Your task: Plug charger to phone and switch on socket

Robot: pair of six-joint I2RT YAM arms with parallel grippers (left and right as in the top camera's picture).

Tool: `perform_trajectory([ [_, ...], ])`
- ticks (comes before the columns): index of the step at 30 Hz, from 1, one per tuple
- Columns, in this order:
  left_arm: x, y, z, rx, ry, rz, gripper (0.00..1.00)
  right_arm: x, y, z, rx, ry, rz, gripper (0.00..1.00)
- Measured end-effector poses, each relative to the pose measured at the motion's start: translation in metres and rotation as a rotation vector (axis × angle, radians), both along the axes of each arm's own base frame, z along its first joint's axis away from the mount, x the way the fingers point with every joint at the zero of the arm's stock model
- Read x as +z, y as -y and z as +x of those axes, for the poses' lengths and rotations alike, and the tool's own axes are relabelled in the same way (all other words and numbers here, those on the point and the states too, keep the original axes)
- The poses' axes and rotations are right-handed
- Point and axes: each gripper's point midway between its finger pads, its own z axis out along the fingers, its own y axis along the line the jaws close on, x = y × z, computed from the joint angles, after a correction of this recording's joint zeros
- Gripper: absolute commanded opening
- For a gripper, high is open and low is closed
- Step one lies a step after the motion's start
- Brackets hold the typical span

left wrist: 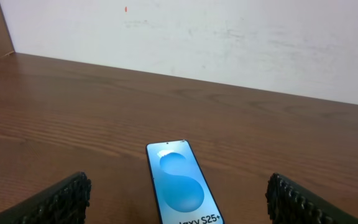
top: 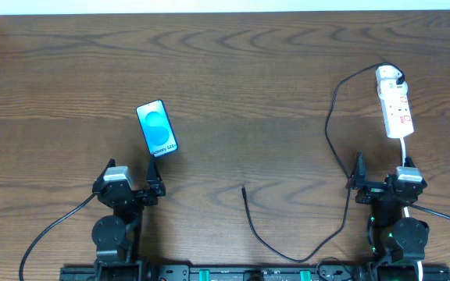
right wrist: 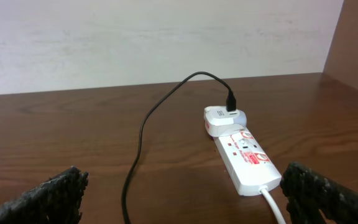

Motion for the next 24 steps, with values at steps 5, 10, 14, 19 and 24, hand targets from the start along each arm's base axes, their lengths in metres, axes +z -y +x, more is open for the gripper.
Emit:
perform_trajectory([
  [5,0.0,0.0,0.0,0.0,0.0,0.0,0.9,0.0,0.0,0.0,0.0,0.0,0.0,0.99],
  [10,0.0,0.0,0.0,0.0,0.0,0.0,0.9,0.0,0.0,0.0,0.0,0.0,0.0,0.99],
  [14,0.0,0.0,0.0,0.0,0.0,0.0,0.9,0.0,0.0,0.0,0.0,0.0,0.0,0.99],
  [19,-0.0001,0.0,0.0,-0.002,-0.001,0.015,0.91,0.0,0.0,0.0,0.0,0.0,0.0,0.99],
  [24,-0.0021,0.0,-0.0019,-0.004,-0.031,0.026,0.91,0.0,0.0,0.0,0.0,0.0,0.0,0.99],
])
